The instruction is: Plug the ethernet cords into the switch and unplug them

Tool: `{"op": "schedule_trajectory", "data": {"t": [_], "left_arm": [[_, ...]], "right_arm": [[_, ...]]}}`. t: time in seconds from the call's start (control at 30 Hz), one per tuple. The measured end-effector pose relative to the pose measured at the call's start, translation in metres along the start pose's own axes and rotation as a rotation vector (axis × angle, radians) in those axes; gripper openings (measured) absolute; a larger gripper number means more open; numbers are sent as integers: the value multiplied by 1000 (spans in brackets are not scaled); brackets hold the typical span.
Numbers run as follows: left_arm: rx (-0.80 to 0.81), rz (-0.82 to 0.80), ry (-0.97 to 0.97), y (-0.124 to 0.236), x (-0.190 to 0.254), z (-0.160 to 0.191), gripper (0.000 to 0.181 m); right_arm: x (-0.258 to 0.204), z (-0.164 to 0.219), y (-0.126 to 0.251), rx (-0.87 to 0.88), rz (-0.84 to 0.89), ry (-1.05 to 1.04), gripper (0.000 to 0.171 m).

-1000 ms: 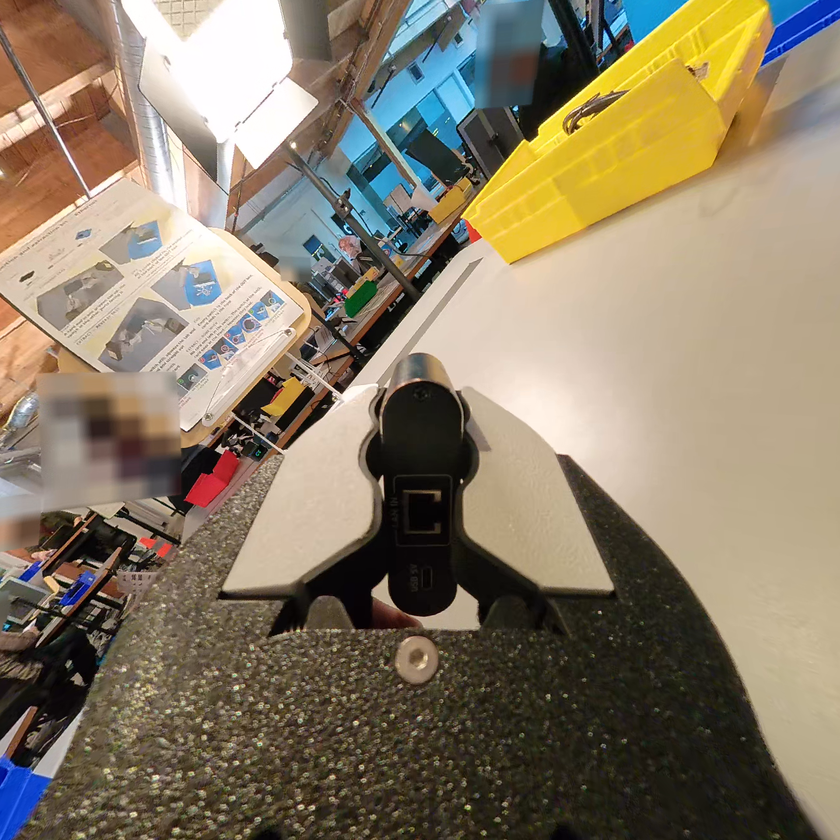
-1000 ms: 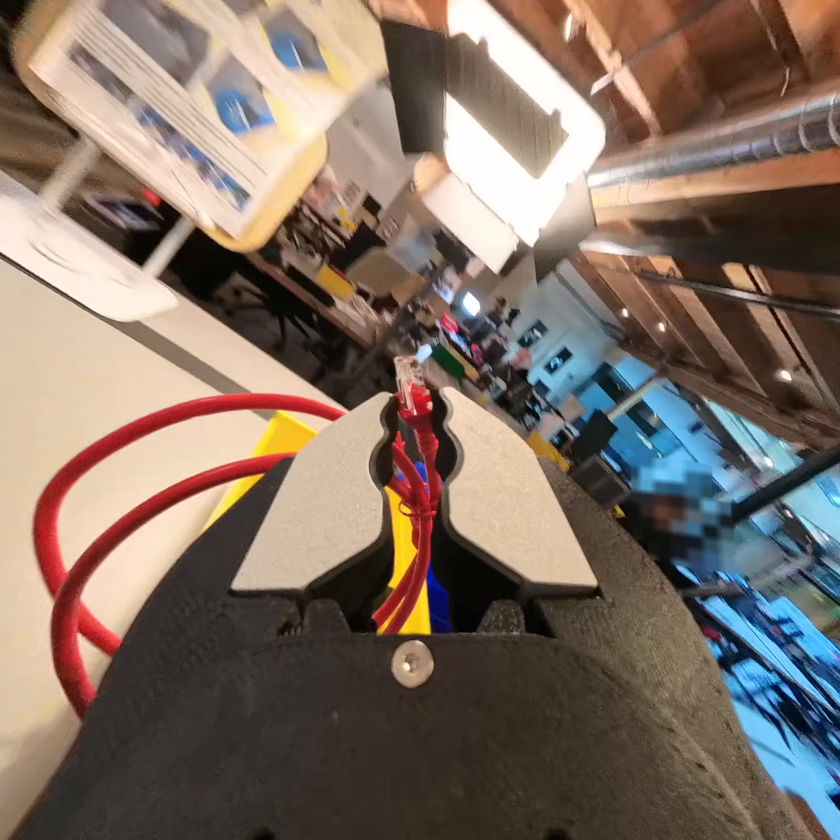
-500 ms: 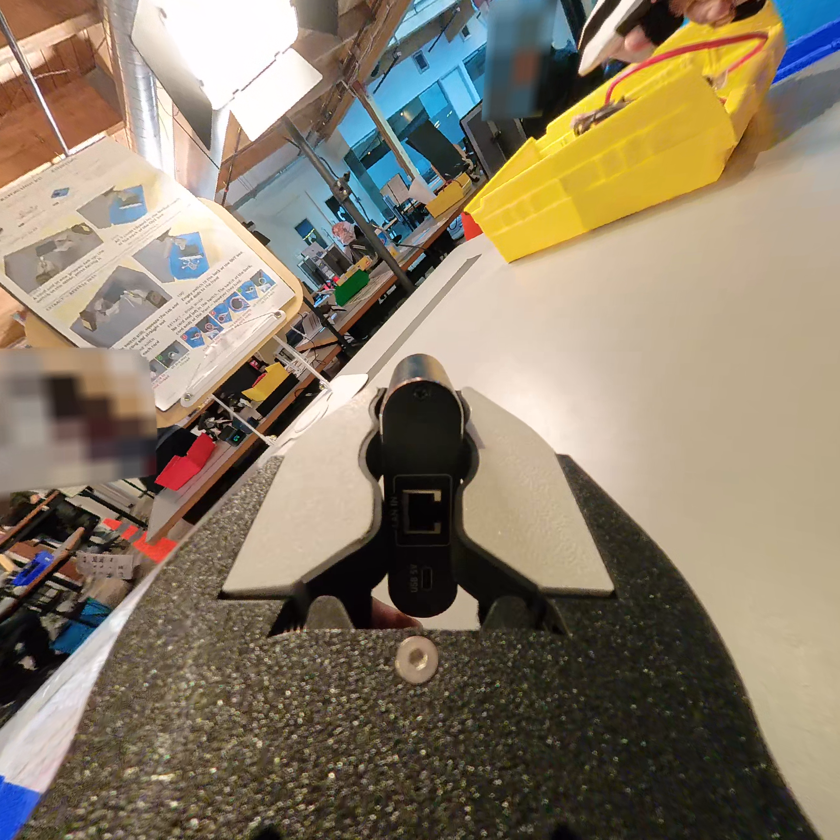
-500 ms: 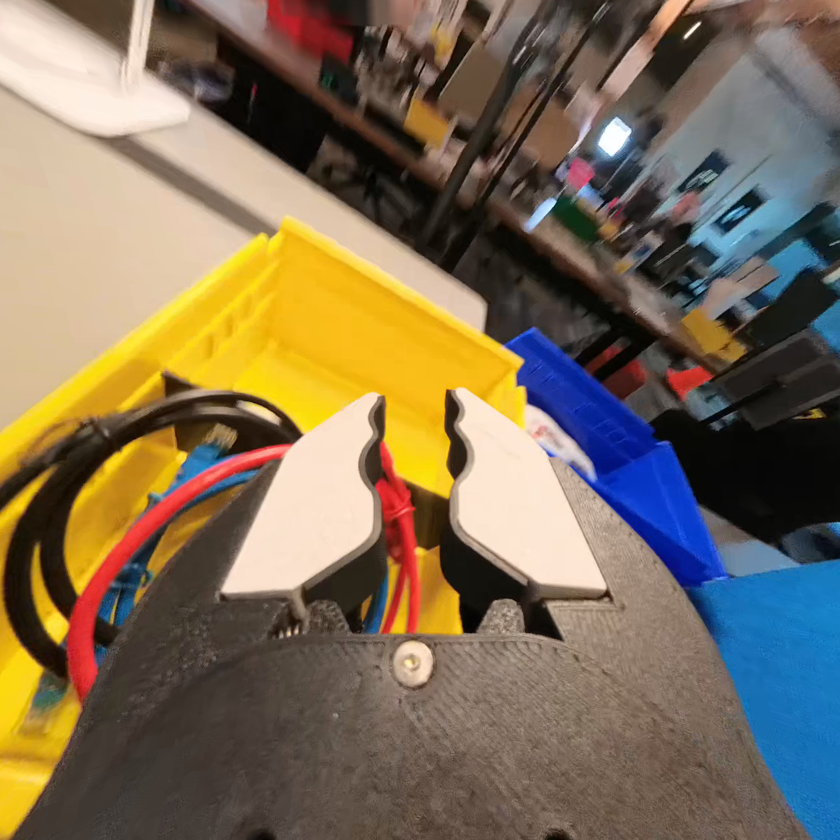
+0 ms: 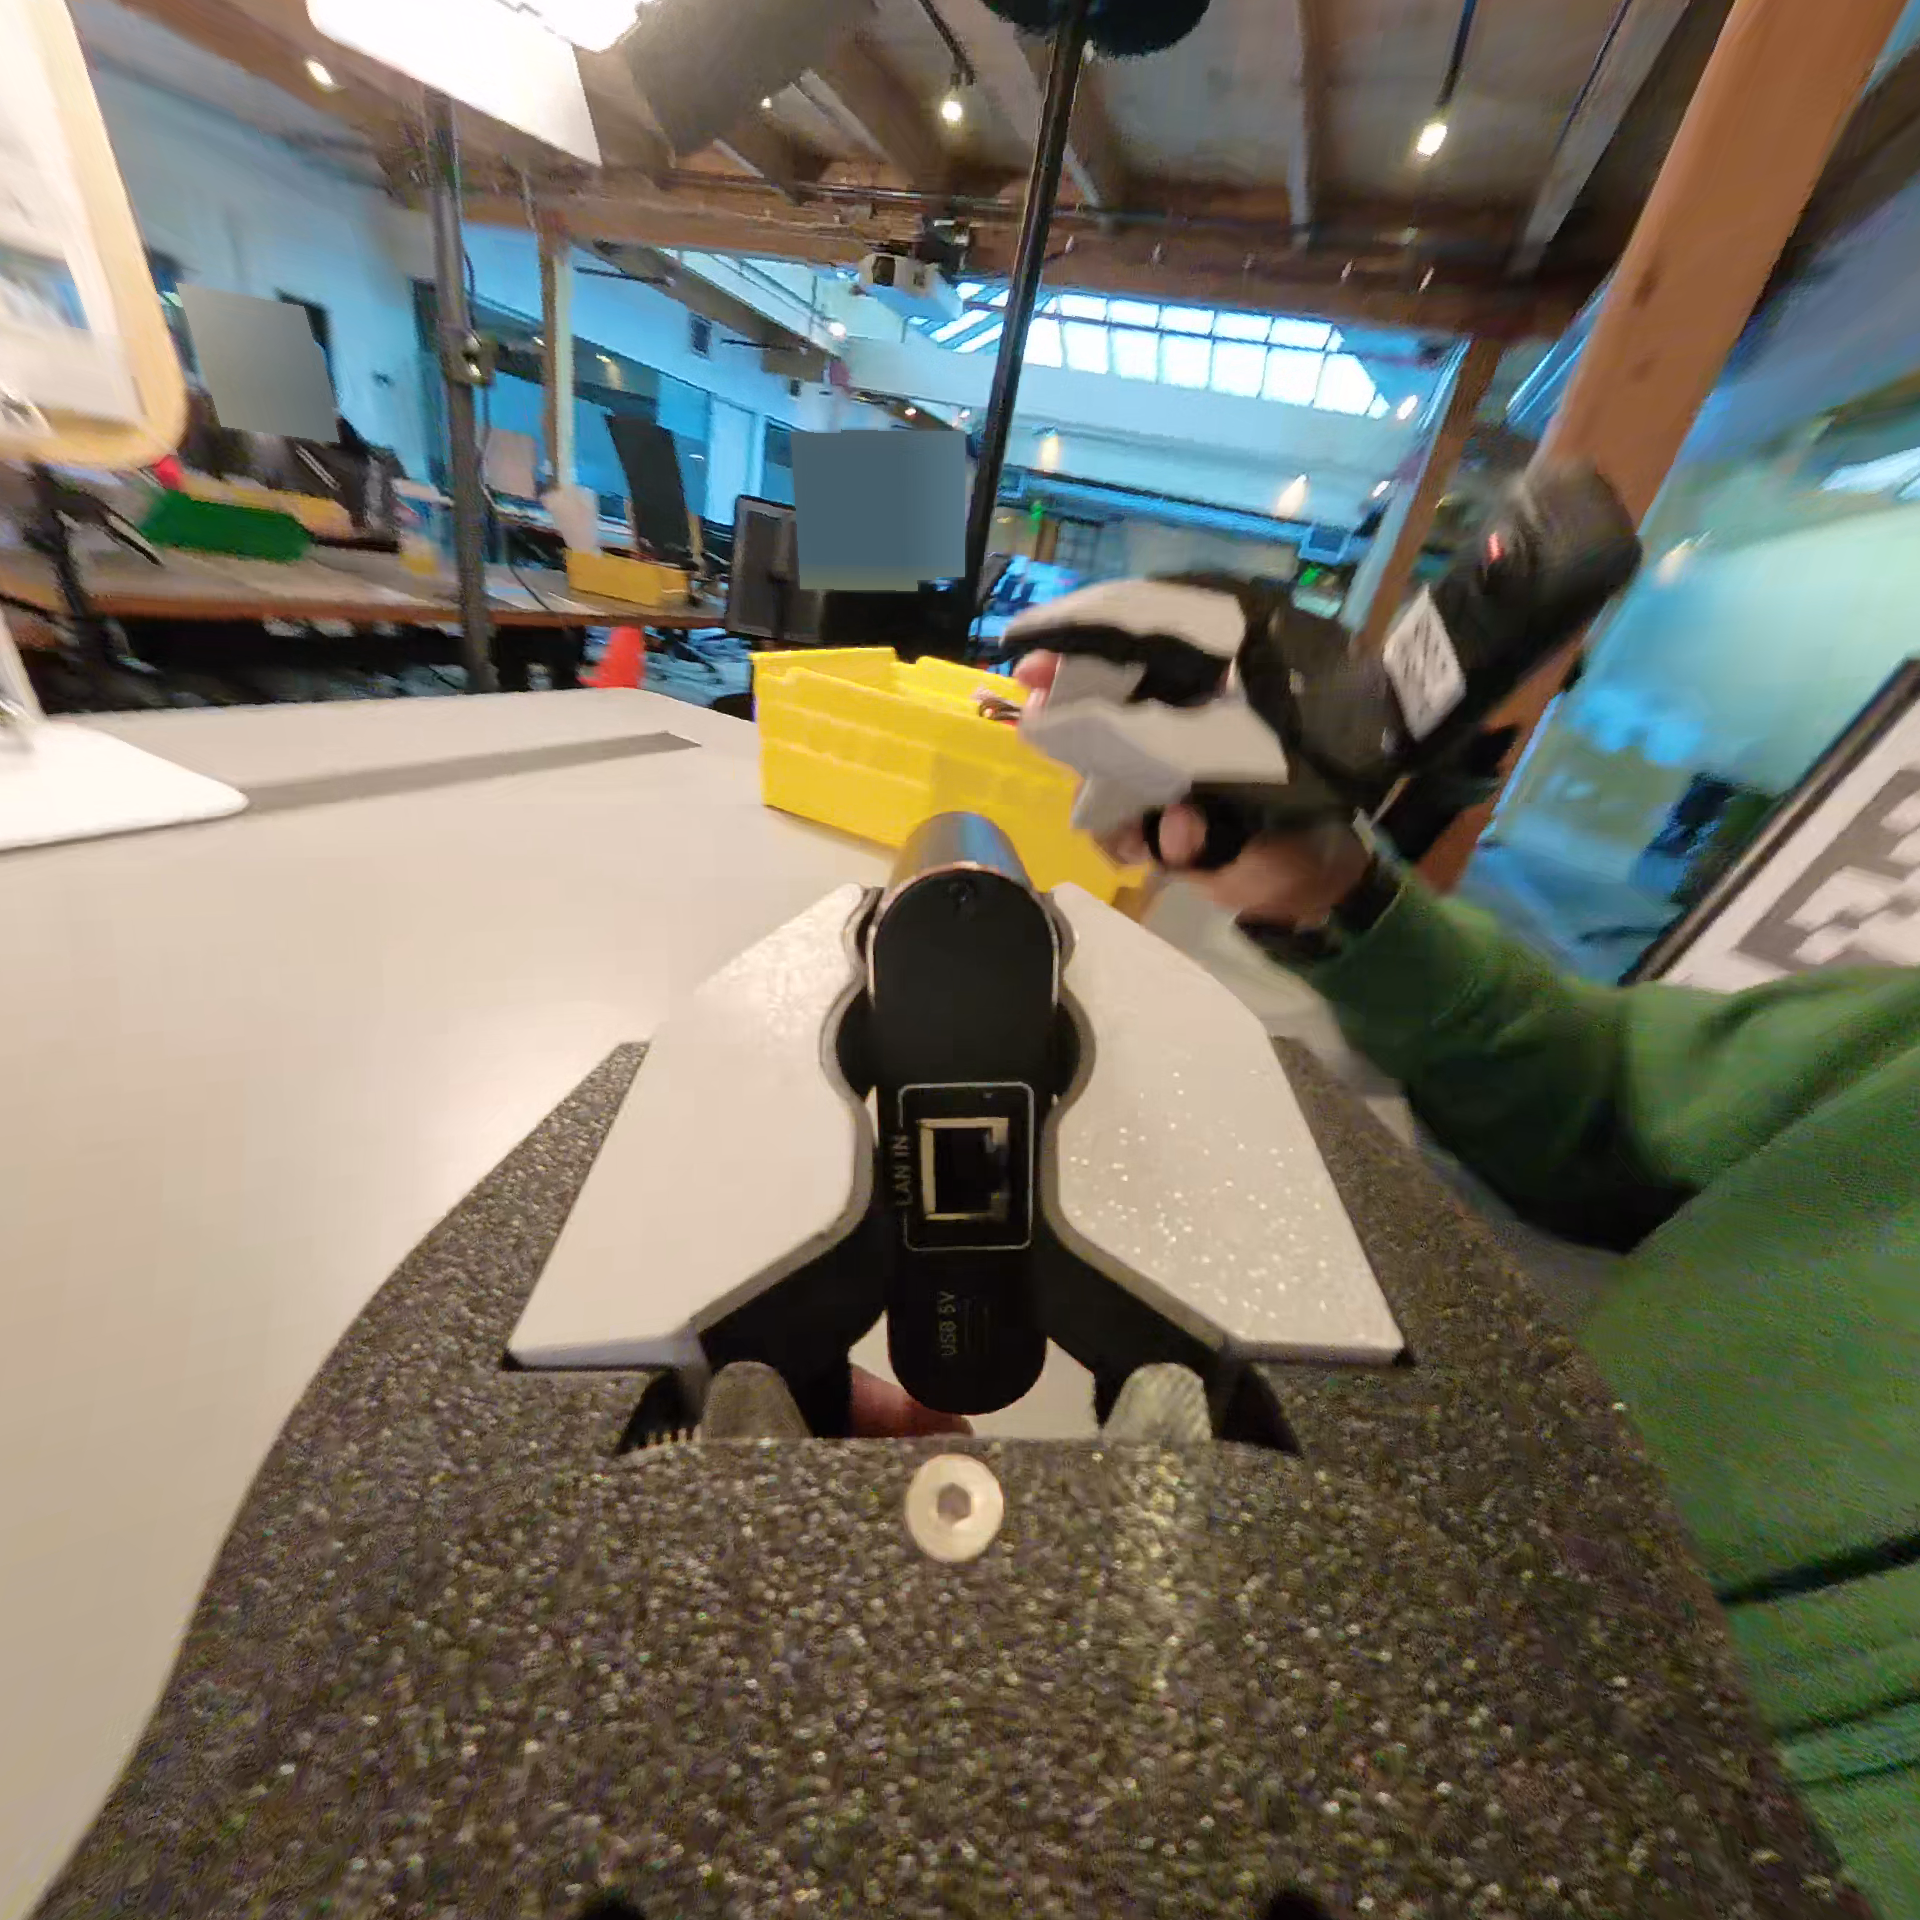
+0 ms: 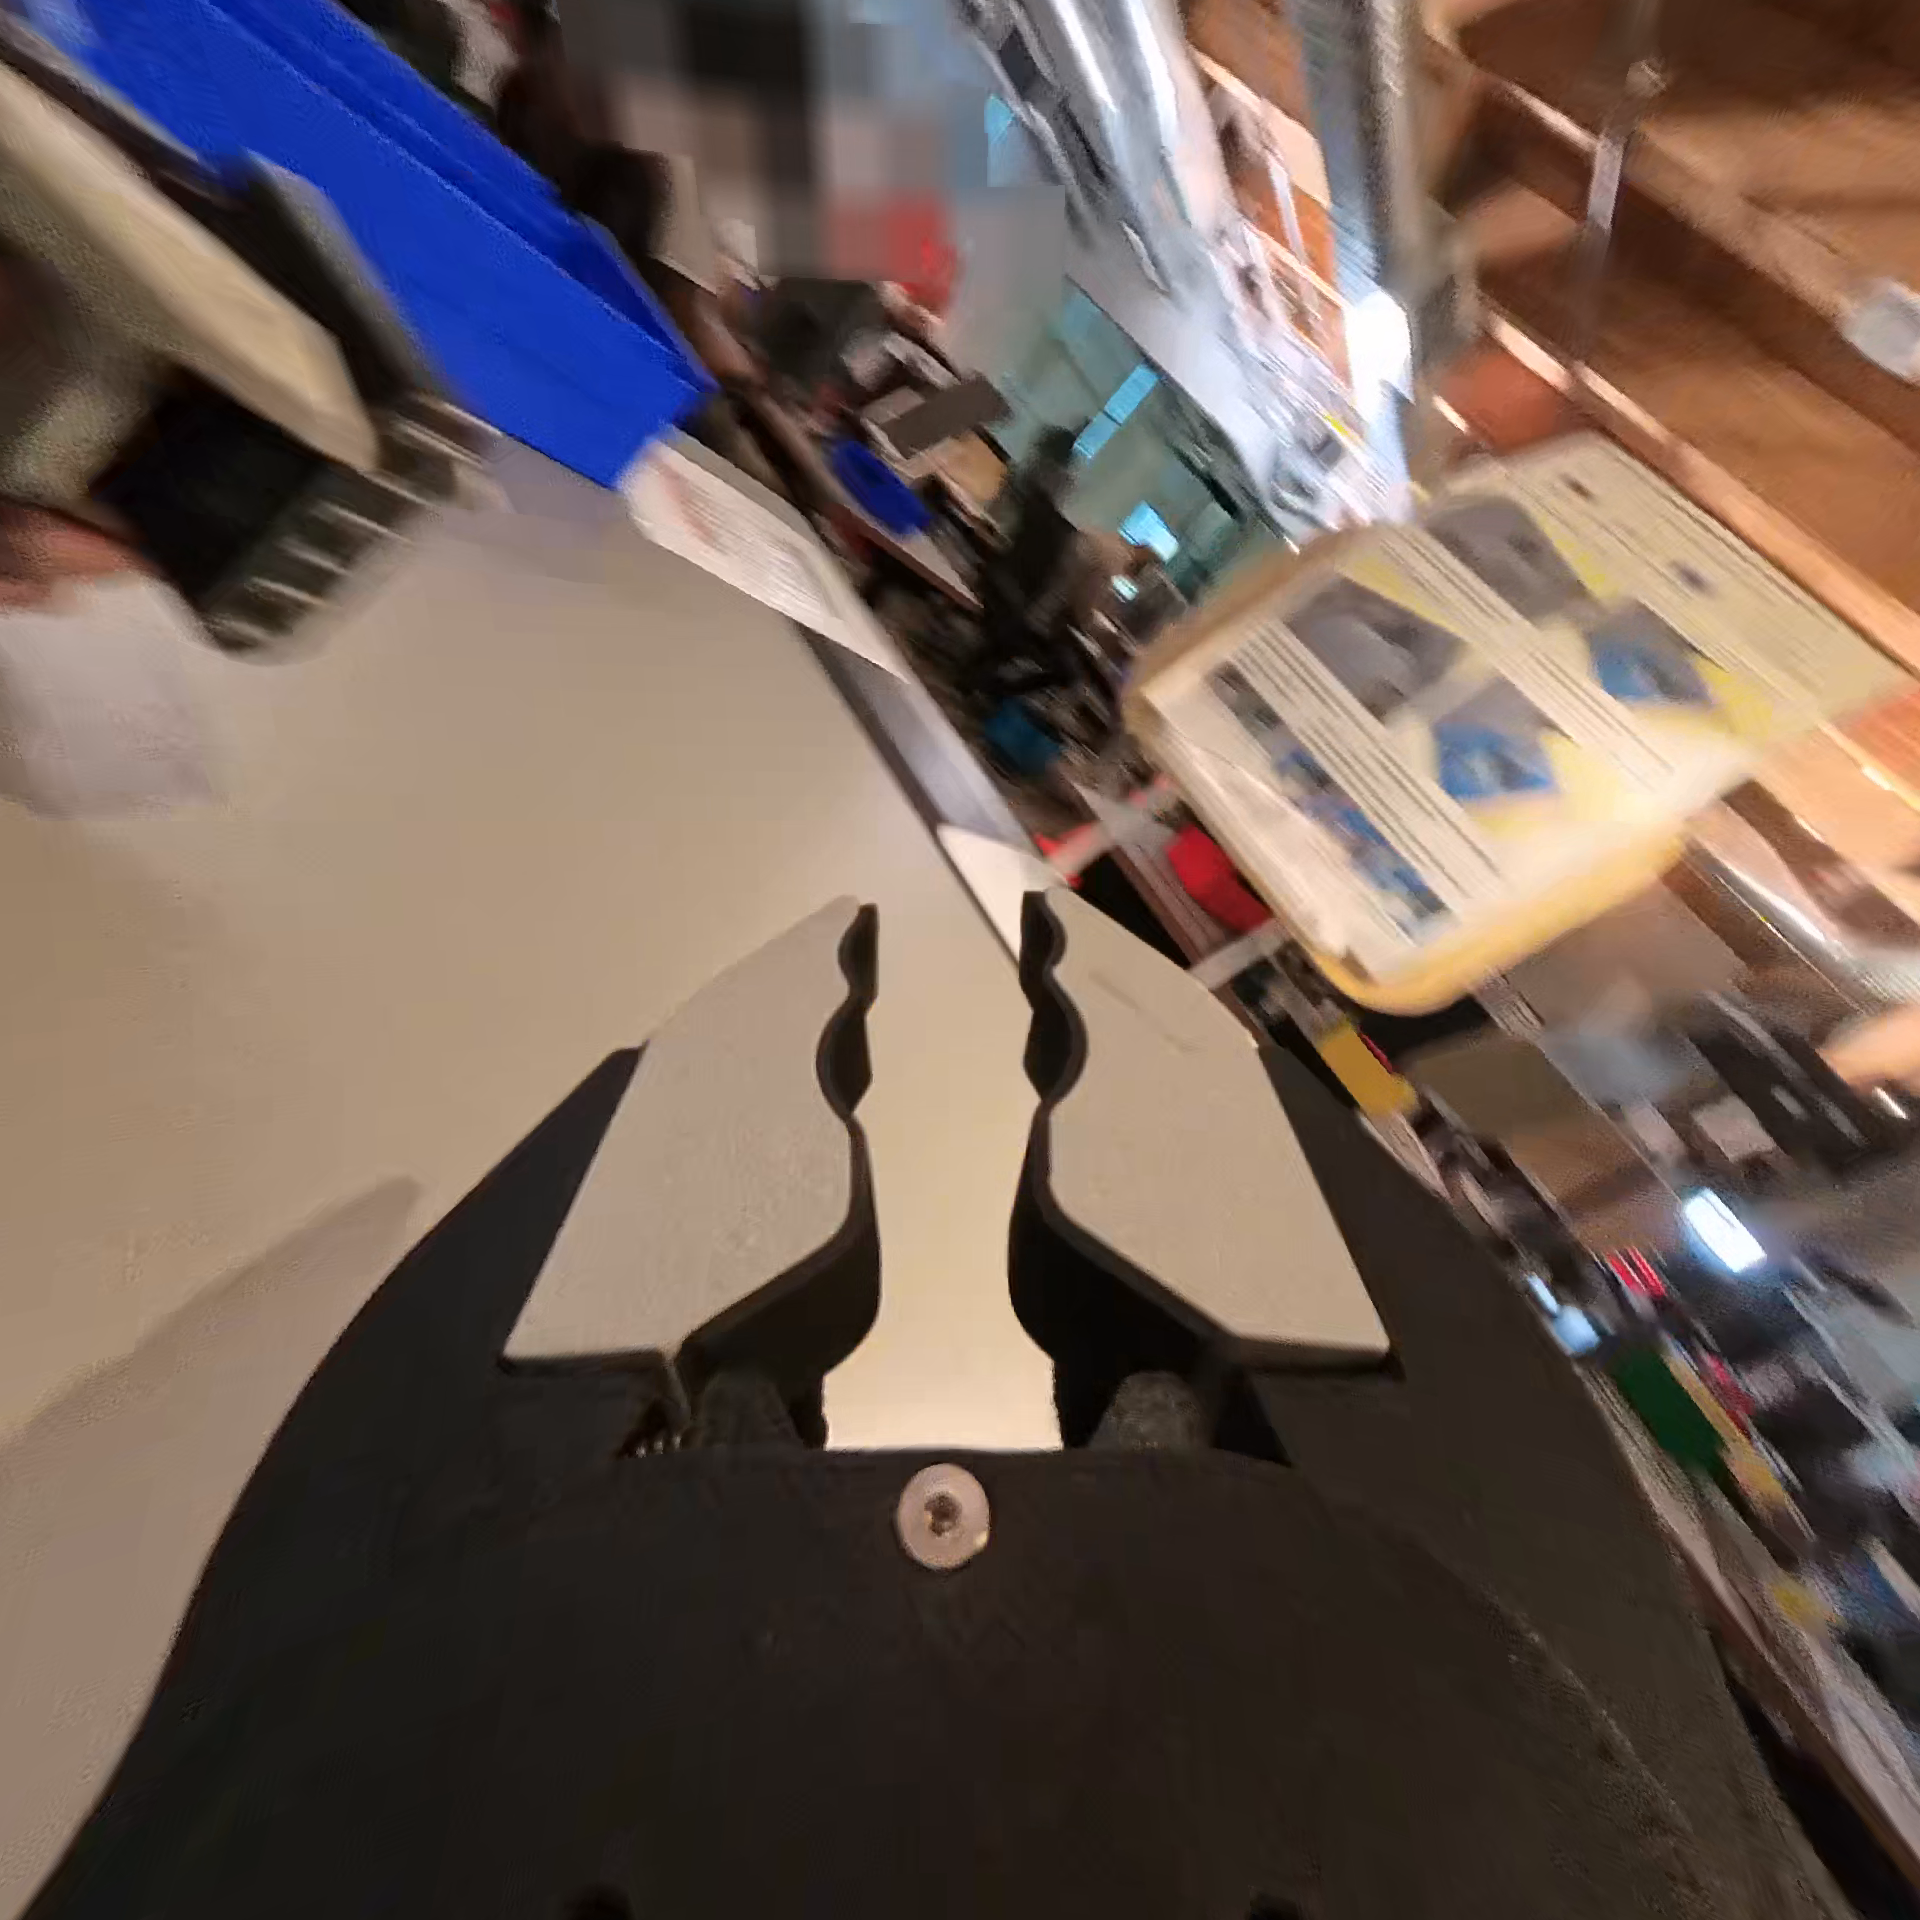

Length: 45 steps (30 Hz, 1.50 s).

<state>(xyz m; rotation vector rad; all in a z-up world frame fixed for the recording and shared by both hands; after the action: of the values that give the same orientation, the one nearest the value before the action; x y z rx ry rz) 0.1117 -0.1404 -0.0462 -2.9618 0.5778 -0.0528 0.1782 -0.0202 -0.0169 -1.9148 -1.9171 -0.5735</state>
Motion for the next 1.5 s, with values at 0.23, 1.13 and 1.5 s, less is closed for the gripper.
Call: {"op": "schedule_trajectory", "data": {"t": [0.23,1.13,1.5], "left_arm": [[221,-20,337,10,-21,-12,28],[239,289,502,-6,18,-14,28],[207,321,455,-11,31,-12,28]], "right_arm": [[-115,-33,-46,109,-135,16,36],[-140,-38,-55,127,-90,242,102],[-139,-35,-55,106,-83,272,96]]}}
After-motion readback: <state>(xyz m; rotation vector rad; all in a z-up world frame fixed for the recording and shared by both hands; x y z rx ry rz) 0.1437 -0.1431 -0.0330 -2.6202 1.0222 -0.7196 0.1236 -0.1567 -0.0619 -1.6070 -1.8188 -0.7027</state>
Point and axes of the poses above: each gripper's, where its closed fingertips meet, y back along the fingers, z out of its underside, x = y × z across the jaws, the point moved 1 cm from there along y, back along the fingers, and after that the axes turned 11 degrees about -y, right-handed, at the moved point
